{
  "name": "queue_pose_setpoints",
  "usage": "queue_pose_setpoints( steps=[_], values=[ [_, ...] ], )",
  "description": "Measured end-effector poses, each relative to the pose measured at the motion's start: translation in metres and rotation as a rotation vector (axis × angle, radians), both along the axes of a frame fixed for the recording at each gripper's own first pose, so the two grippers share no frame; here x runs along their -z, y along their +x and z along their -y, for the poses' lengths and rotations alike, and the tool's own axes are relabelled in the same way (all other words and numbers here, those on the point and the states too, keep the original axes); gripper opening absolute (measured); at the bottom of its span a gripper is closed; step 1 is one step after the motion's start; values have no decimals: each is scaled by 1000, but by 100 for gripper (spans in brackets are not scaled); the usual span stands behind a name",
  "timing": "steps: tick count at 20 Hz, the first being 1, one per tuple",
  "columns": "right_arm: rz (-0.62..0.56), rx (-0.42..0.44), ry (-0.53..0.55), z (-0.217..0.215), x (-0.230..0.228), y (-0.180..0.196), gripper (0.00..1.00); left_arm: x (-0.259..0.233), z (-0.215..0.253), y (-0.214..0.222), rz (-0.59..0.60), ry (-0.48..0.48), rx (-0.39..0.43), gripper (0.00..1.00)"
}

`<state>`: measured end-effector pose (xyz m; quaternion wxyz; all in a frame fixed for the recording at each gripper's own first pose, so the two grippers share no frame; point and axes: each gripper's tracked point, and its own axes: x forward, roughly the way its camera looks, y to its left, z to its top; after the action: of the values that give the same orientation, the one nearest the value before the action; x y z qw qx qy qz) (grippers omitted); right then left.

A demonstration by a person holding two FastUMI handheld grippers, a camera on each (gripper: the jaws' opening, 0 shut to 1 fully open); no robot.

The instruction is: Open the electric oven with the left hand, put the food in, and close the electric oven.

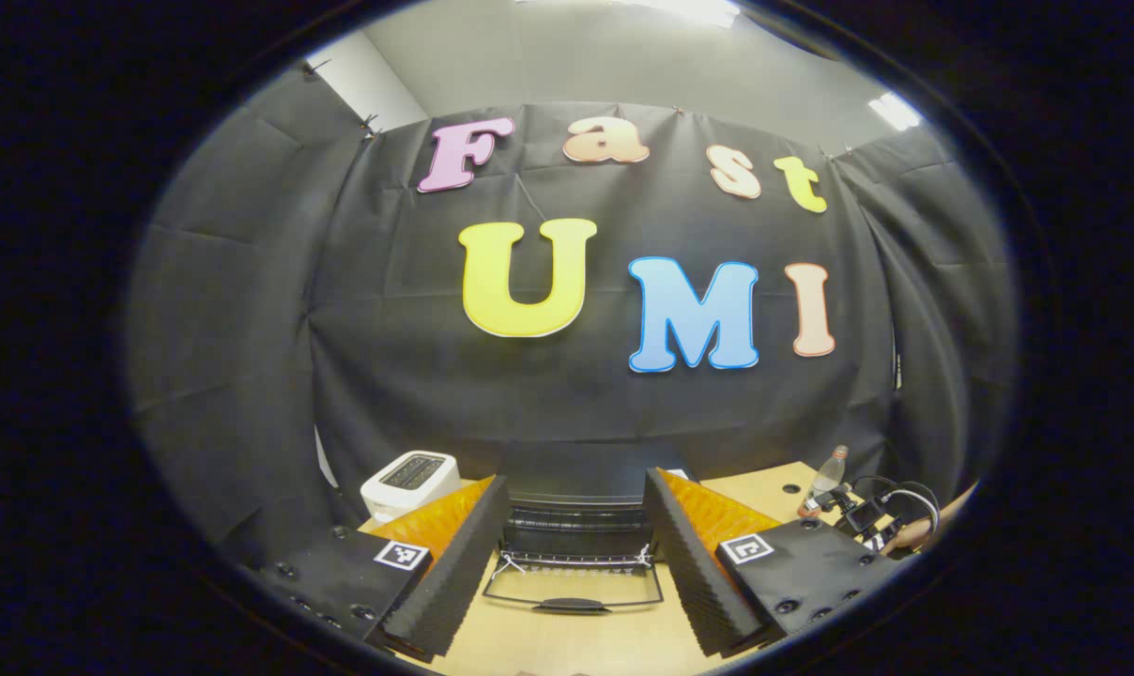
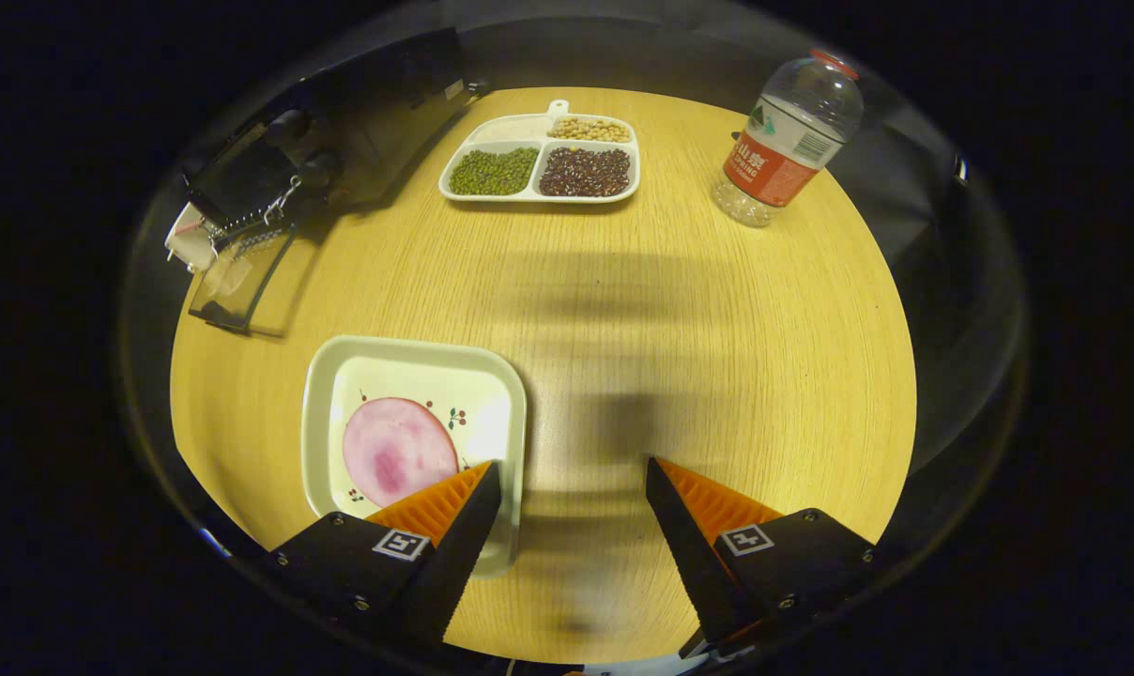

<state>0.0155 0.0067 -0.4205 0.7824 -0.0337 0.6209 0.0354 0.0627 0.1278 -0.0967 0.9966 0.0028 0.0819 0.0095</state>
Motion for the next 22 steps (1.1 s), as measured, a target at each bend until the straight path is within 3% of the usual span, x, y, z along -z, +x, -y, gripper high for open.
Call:
queue_pose_setpoints(
  steps=[3,5,8,9,12,14,16,19,22],
  values=[
    [7,-26,5,-6,3,5,92,3,4,-1,-10,-4,-13,100],
    [-2,-44,46,-16,5,5,77,3,10,1,-12,-4,-13,100],
    [-37,-6,125,-22,-1,4,11,0,24,6,-11,4,-4,100],
    [-65,2,157,-25,7,-2,2,-1,28,6,-10,7,-1,100],
    [-99,47,298,-27,4,-7,2,-4,35,4,-19,9,-8,99],
    [-146,135,441,-32,3,-15,2,-2,35,3,-31,11,-25,100],
    [-189,223,583,-38,6,-19,2,-4,36,-1,-40,10,-45,92],
    [-210,312,729,-44,5,-24,2,-3,41,-3,-41,0,-55,100],
    [-192,353,815,-48,-2,-27,2,-2,44,1,-42,-21,-35,100]
  ],
)
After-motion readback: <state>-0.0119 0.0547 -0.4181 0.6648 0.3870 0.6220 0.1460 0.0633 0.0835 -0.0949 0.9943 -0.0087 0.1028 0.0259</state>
